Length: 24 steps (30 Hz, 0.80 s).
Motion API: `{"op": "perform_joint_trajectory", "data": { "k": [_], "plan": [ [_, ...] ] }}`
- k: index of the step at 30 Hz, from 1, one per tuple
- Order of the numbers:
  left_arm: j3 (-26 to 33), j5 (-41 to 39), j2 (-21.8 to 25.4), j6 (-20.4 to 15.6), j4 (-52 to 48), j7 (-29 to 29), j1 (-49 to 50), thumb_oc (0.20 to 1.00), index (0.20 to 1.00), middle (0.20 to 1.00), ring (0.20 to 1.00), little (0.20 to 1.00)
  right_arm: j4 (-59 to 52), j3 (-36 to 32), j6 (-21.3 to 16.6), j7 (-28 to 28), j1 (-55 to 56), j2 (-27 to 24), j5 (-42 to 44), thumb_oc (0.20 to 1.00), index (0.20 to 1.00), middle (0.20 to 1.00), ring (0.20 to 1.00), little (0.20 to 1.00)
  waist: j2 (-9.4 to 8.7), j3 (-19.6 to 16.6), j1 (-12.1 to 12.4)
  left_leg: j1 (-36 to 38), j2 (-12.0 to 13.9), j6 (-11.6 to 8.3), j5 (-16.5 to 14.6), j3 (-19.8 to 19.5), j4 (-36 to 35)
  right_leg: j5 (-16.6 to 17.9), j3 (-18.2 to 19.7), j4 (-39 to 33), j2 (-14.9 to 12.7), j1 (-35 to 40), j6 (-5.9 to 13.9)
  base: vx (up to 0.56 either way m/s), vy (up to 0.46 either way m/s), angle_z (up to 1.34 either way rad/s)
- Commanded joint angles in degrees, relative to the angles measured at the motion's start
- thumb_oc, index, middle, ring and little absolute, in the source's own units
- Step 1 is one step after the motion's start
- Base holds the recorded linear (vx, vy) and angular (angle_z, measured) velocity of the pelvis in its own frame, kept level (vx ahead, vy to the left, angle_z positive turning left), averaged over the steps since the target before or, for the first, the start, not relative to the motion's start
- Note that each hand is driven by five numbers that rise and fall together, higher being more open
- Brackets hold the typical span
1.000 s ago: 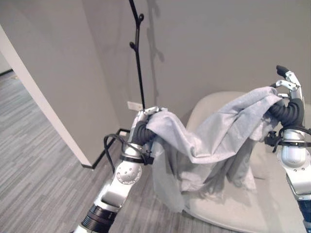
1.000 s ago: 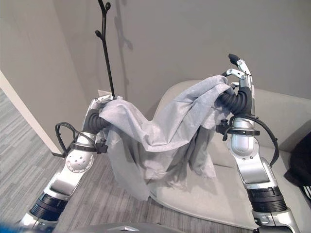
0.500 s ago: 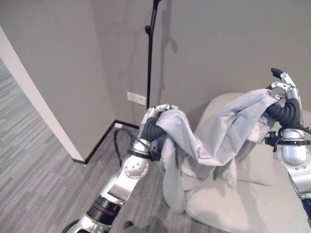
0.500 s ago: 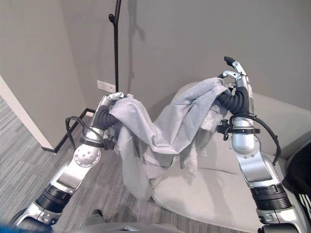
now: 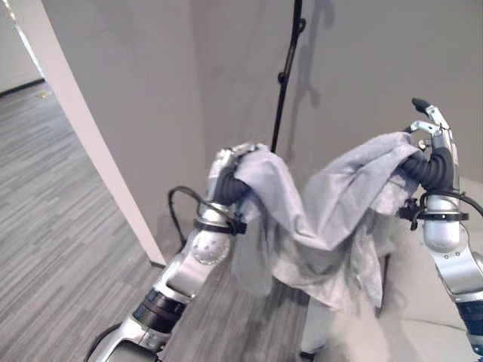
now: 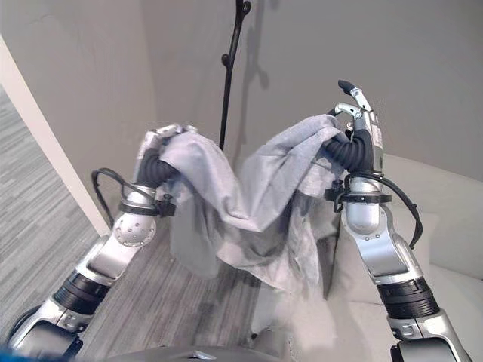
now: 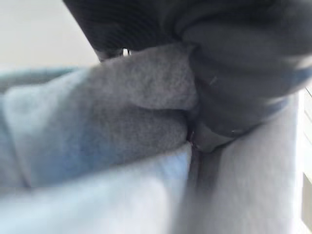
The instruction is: Hang the clothes on the sofa on the clothes rack.
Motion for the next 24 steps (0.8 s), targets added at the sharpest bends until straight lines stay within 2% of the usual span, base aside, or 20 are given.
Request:
{"op": "perform_joint_trajectory", "data": {
  "k": [1,2,3,4,7,9,10,11,14,17,18,20,22,23,24],
  "plan": [
    [-0.39,2.68,0.95,-3.09,-4.89,0.42,2.09,0.200,0.200,0.200,0.200,0.200,0.87,-6.66,-0.87,-3.60,-3.08,-2.66,-0.14,0.200,0.200,0.200,0.200,0.200,-2.42,-0.96,-0.06,2.26,5.54,-6.03,1.12,-4.90,-6.25,4.75,1.38,-19.80,2.48,3.66,1.18,0.23,-0.280,0.64],
    [0.75,2.44,-0.27,-2.59,-4.89,-0.25,3.91,0.200,0.200,0.200,0.200,0.200,0.56,-7.97,-0.71,-2.70,0.45,-2.26,0.16,0.200,0.200,0.200,0.200,0.200,-3.74,-1.69,-0.01,2.98,6.63,-7.13,0.32,-5.07,-5.67,5.11,2.25,-20.92,3.44,5.78,0.72,0.21,-0.285,0.51],
    [0.68,2.46,-0.25,-2.56,-5.02,-0.29,4.06,0.200,0.200,0.200,0.200,0.200,0.35,-8.14,-0.67,-2.63,0.76,-2.20,0.17,0.200,0.200,0.200,0.200,0.200,-3.82,-1.77,0.03,2.81,6.63,-7.15,0.63,-5.07,-5.64,5.47,2.14,-21.20,3.45,5.79,0.57,0.35,-0.413,0.90],
    [0.36,2.71,-0.38,-2.95,-4.50,-0.38,3.42,0.200,0.200,0.200,0.200,0.200,0.48,-9.13,-1.60,-2.13,2.17,-3.40,0.76,0.200,0.200,0.200,0.200,0.200,-4.04,-2.92,-0.02,2.20,8.74,-8.54,0.97,-5.85,-3.48,5.68,1.34,-21.95,5.33,6.79,-0.27,0.23,-0.291,0.86],
    [0.11,3.65,-0.02,-2.76,-4.65,0.18,2.56,0.200,0.200,0.200,0.200,0.200,0.86,-9.21,-2.70,-1.91,2.31,-4.81,1.86,0.200,0.200,0.200,0.200,0.200,-3.80,-3.69,-0.36,1.52,10.29,-9.56,1.20,-6.94,-1.77,5.09,0.11,-23.15,6.65,8.12,-1.39,0.24,-0.220,0.50],
    [0.70,3.93,-0.20,-2.35,-4.57,0.54,2.12,0.200,0.200,0.200,0.200,0.200,0.73,-10.40,-3.52,-1.66,3.69,-6.17,2.60,0.200,0.200,0.200,0.200,0.200,-3.47,-4.35,-0.63,1.22,12.08,-10.62,3.98,-7.41,-0.10,3.93,-1.16,-24.12,8.38,10.00,-2.51,0.18,-0.141,0.25],
    [0.62,3.94,-0.31,-2.31,-4.59,0.55,2.14,0.200,0.200,0.200,0.200,0.200,0.74,-10.50,-3.60,-1.67,3.83,-6.28,2.64,0.200,0.200,0.200,0.200,0.200,-3.24,-4.29,-0.77,1.19,12.41,-10.93,4.16,-7.74,-0.10,3.92,-1.48,-24.37,8.74,10.30,-2.76,0.19,-0.152,0.12],
    [1.65,3.61,-0.36,-1.99,-4.80,0.89,2.74,0.200,0.200,0.200,0.200,0.200,0.85,-11.19,-3.63,-1.69,4.38,-7.00,2.37,0.200,0.200,0.200,0.200,0.200,-3.04,-4.71,-0.75,1.69,13.50,-11.86,6.60,-8.18,0.01,3.59,-1.77,-25.34,9.95,11.45,-3.49,0.17,-0.149,0.16],
    [2.52,3.79,-0.46,-1.84,-5.43,0.74,4.52,0.200,0.200,0.200,0.200,0.200,0.70,-10.46,-3.95,-1.07,3.80,-7.41,2.26,0.200,0.200,0.200,0.200,0.200,-2.62,-5.36,-0.84,3.51,14.62,-12.75,8.36,-8.97,-0.40,3.09,-1.43,-26.87,11.77,13.00,-4.15,0.22,-0.174,0.04],
    [2.39,3.89,-0.46,-1.83,-5.58,0.44,4.95,0.200,0.200,0.200,0.200,0.200,0.25,-9.34,-4.04,-0.22,2.91,-7.45,2.10,0.200,0.200,0.200,0.200,0.200,-2.50,-5.51,-0.92,4.19,15.11,-12.94,9.38,-9.54,0.55,2.56,-0.59,-27.00,12.78,13.56,-4.82,0.10,-0.108,-0.09],
    [1.86,3.77,-0.47,-1.84,-5.59,0.35,4.52,0.200,0.200,0.200,0.200,0.200,0.25,-8.57,-4.26,-0.01,2.24,-7.41,2.46,0.200,0.200,0.200,0.200,0.200,-2.73,-5.48,-0.97,4.03,15.63,-12.85,11.14,-9.91,2.92,1.93,-0.05,-26.86,13.59,13.87,-5.56,0.08,-0.169,-0.05],
    [0.88,3.55,-0.62,-1.73,-5.36,0.14,3.36,0.200,0.200,0.200,0.200,0.200,0.54,-7.84,-4.45,-0.01,1.40,-7.33,2.96,0.200,0.200,0.200,0.200,0.200,-3.35,-4.82,-1.19,1.99,16.95,-12.36,12.72,-10.28,9.66,0.89,0.34,-26.74,14.76,14.57,-7.18,0.08,-0.220,-0.07],
    [-0.26,3.26,-0.76,-1.72,-4.96,-0.33,2.84,0.200,0.200,0.200,0.200,0.200,1.01,-7.28,-4.52,-0.14,1.05,-7.47,3.25,0.200,0.200,0.200,0.200,0.200,-4.04,-4.48,-1.22,0.59,16.95,-11.18,12.33,-10.13,15.21,0.04,0.45,-26.66,15.36,15.41,-8.25,0.07,-0.160,-0.11],
    [-1.11,2.99,-1.06,-1.78,-4.62,-0.47,2.25,0.200,0.200,0.200,0.200,0.200,1.43,-6.39,-4.34,0.08,0.23,-7.55,3.47,0.200,0.200,0.200,0.200,0.200,-4.12,-3.36,-0.42,-1.77,14.75,-9.98,9.58,-11.80,19.31,-0.57,1.03,-26.15,15.35,15.72,-8.52,0.01,-0.061,-0.14],
    [-1.12,2.99,-1.06,-1.80,-4.56,-0.45,2.14,0.200,0.200,0.200,0.200,0.200,1.49,-6.39,-4.36,0.07,0.13,-7.56,3.48,0.200,0.200,0.200,0.200,0.200,-4.09,-3.37,-0.55,-2.15,14.74,-9.88,9.46,-11.97,19.67,-0.56,0.91,-26.09,15.31,15.57,-8.47,-0.01,-0.074,-0.12]
  ]
}}
